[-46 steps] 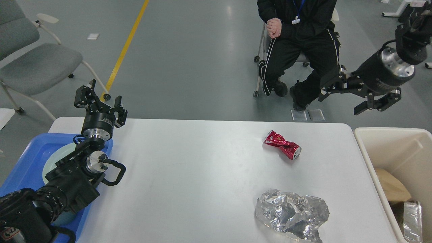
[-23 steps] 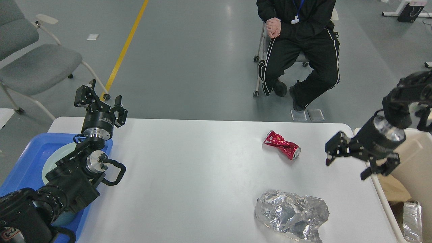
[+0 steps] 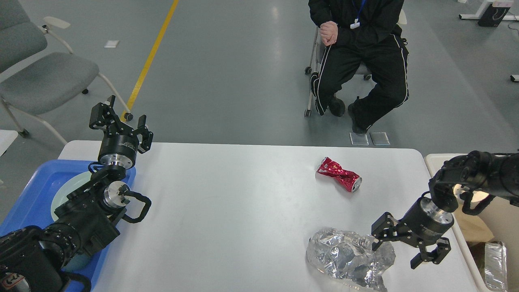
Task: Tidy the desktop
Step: 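Lower the right gripper onto the silver foil bag and grasp it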
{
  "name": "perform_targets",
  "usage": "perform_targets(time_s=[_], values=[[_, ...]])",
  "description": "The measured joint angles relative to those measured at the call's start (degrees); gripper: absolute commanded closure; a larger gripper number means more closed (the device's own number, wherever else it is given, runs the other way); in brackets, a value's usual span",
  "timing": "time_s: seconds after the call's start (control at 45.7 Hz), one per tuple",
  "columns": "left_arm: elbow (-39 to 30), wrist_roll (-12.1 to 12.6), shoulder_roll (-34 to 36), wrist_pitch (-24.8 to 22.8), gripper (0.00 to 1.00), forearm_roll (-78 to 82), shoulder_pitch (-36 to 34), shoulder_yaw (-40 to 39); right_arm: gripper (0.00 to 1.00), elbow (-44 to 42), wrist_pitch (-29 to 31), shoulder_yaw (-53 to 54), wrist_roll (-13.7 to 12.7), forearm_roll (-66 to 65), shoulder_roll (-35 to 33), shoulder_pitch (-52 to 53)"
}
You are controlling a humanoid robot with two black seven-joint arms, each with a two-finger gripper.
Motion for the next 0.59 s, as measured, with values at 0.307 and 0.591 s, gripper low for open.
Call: perform_targets(time_s=[0.307, 0.591], values=[[0.0, 0.0, 0.0, 0.0, 0.04, 0.0, 0.0, 0.0, 0.04, -4.1, -5.4, 3.3, -0.1, 0.1, 1.0, -7.4], [0.0, 0.0, 0.0, 0.0, 0.04, 0.0, 0.0, 0.0, 0.94, -3.3, -19.9, 3.7, -0.1, 0.9, 2.3, -11.7]])
